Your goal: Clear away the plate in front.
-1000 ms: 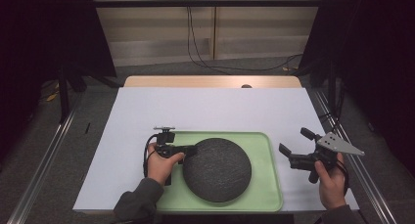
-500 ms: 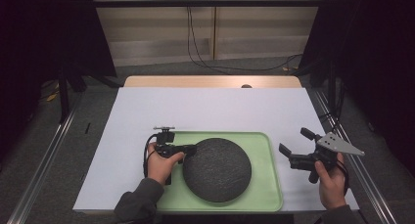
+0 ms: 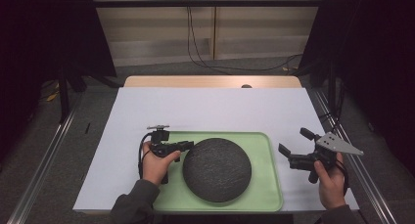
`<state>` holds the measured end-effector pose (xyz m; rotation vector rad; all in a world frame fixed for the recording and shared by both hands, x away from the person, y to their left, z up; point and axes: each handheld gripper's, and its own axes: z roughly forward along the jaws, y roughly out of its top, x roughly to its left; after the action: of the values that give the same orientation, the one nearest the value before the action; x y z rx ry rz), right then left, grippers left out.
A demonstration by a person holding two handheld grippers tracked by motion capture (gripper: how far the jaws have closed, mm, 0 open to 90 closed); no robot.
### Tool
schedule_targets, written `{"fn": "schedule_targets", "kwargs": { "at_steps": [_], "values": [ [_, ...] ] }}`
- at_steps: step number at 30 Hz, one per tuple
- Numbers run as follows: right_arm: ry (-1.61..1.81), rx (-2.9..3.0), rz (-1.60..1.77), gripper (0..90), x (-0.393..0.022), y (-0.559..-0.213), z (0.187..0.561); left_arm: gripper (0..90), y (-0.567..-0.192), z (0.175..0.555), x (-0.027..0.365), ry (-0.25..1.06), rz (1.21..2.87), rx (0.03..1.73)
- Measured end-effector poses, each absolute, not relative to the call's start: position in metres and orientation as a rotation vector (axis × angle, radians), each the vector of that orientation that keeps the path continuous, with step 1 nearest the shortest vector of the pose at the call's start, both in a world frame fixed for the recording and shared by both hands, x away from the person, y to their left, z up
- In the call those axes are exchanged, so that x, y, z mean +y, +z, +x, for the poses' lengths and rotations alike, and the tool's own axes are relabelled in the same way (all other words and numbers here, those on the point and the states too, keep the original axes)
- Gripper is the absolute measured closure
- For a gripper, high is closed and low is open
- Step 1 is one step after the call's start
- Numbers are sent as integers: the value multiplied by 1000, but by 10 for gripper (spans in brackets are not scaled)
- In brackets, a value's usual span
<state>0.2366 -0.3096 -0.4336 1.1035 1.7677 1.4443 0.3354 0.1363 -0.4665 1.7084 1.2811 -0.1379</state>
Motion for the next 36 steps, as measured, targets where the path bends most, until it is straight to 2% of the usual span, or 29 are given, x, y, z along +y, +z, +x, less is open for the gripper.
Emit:
{"fn": "schedule_targets", "kwargs": {
  "at_steps": [7,9,10,16,23,36],
  "values": [
    [1445,1771,1097,0,-310,-434,237,495,-467,334,140,-112,1714,1244],
    [1442,1771,1100,1,-310,-433,237,483,-466,334,139,-103,1711,1222],
    [1431,1773,1099,1,-310,-433,236,442,-466,333,138,-92,1701,1212],
    [1431,1782,1092,1,-309,-433,236,371,-466,334,141,-74,1703,1164],
    [1437,1790,1081,1,-308,-434,236,226,-463,333,141,-51,1692,1142],
    [1432,1789,1084,1,-307,-434,236,67,-459,334,144,-22,1708,1066]
  ]
}}
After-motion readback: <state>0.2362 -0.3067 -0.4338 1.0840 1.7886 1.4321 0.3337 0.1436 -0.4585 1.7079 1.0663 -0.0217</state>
